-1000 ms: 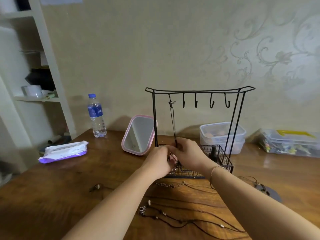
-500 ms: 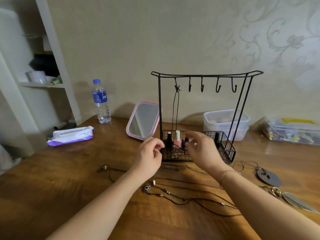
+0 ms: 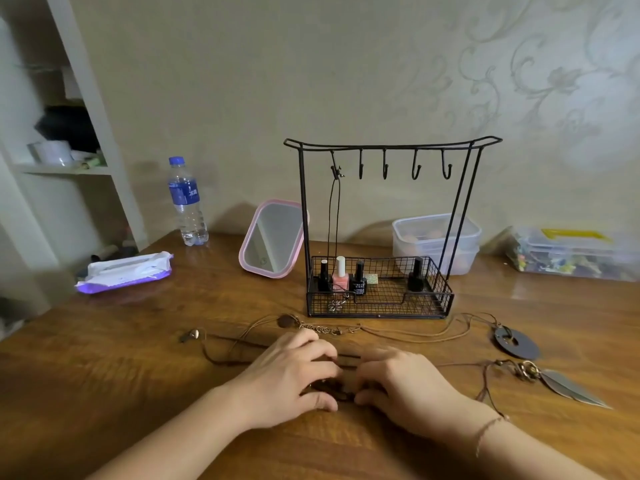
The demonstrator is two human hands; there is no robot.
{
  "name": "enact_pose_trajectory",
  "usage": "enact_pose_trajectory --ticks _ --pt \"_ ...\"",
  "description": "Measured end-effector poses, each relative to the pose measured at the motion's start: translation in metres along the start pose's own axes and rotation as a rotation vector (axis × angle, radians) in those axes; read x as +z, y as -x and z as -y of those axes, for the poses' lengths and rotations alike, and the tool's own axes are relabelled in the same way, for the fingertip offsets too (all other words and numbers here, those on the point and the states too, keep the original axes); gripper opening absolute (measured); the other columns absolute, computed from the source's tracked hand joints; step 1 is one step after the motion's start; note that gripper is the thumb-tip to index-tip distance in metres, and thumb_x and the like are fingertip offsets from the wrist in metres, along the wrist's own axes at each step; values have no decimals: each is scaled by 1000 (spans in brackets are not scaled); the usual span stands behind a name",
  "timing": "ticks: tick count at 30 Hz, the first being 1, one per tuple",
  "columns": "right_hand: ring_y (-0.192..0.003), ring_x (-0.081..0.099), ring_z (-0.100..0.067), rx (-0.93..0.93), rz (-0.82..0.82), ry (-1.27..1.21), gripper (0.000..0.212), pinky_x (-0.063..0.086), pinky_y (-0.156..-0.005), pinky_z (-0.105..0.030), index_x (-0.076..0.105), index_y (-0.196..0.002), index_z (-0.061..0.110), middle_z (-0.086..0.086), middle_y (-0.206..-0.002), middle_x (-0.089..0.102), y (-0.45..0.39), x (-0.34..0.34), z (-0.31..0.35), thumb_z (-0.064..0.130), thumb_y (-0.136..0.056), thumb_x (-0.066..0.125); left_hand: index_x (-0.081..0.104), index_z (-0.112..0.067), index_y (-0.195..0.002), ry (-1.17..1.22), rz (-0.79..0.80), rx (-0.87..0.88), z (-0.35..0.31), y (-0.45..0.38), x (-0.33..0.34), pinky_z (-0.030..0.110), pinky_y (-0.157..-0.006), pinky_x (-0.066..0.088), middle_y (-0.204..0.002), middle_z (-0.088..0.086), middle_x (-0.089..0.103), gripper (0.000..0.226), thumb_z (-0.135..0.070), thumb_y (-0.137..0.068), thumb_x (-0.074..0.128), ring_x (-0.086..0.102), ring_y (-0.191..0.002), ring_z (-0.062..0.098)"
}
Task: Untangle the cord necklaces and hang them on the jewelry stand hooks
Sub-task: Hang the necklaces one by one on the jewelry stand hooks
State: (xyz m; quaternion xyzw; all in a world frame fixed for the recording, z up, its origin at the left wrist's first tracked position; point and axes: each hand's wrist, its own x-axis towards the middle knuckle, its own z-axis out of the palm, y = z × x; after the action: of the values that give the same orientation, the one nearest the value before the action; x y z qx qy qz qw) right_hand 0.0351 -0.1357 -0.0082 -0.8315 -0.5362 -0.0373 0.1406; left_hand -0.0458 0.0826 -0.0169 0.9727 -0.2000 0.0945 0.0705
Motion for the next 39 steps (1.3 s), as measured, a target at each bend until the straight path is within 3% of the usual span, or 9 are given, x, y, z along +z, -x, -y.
enact_pose_trajectory --ticks 6,13,16,19,22,25,29,35,39 --pt "-86 54 -3 79 -88 -222 7 48 -75 -25 57 -89 32 14 -92 63 -1 0 7 25 -90 55 61 -26 -94 187 -124 -47 -16 -11 2 22 -94 38 -104 -14 59 6 -30 -94 58 46 -106 2" --pt "-59 54 -3 175 -235 -601 22 45 -59 -17 58 -81 30 22 -66 61 -1 -26 1 11 -93 59 55 -9 -109 1089 -3 -392 -42 -25 -22 28 -66 45 -67 -6 57 19 -26 -103 47 52 -62 12" --pt "-56 52 -5 140 -139 -685 19 45 -56 -23 54 -81 27 10 -62 58 0 -36 0 17 -97 53 65 -10 -105 1088 -33 -349 -44 -34 -30 15 -59 42 -74 -9 64 14 -20 -96 61 56 -61 1" --pt "-61 55 -15 132 86 -800 32 46 -63 -32 52 -75 17 1 -66 54 5 -44 -6 39 -98 46 70 -16 -86 971 -117 -312 -36 -40 -41 13 -63 46 -67 -15 67 9 -15 -93 65 61 -63 -4" --pt "-84 59 -21 79 163 -957 40 47 -81 -38 58 -78 10 -13 -88 62 13 -54 -20 45 -95 49 66 -12 -83 1110 -223 -428 -15 -39 -55 20 -43 21 -50 -13 51 14 -11 -95 59 34 -39 1" --pt "-122 54 -23 36 40 -1144 23 44 -99 -36 63 -79 7 -12 -127 58 26 -68 -35 26 -91 59 64 -9 -90 1223 -394 -574 12 -36 -61 24 -41 15 -48 -10 44 13 -13 -98 54 23 -40 7" --pt "-123 52 -39 86 -239 -1356 43 43 -104 -47 67 -86 1 -25 -123 60 18 -98 -50 41 -76 77 65 -9 -93 1200 -486 -650 27 -30 -58 19 -37 19 -49 -11 47 14 -9 -99 52 24 -39 5" --pt "-66 59 -15 94 -506 -687 22 48 -62 -25 66 -79 11 1 -66 63 -61 -181 -22 23 -95 56 67 -10 -90 1123 -469 -609 3 -43 -41 22 -42 22 -43 -11 44 21 -22 -99 52 31 -37 4" --pt "-68 61 -19 200 -594 -72 21 49 -64 -30 73 -81 17 9 -61 60 -126 -205 -11 26 -91 57 70 -18 -84 1197 -422 -584 -17 -49 -29 28 -48 29 -47 -7 41 32 -40 -95 50 30 -40 11"
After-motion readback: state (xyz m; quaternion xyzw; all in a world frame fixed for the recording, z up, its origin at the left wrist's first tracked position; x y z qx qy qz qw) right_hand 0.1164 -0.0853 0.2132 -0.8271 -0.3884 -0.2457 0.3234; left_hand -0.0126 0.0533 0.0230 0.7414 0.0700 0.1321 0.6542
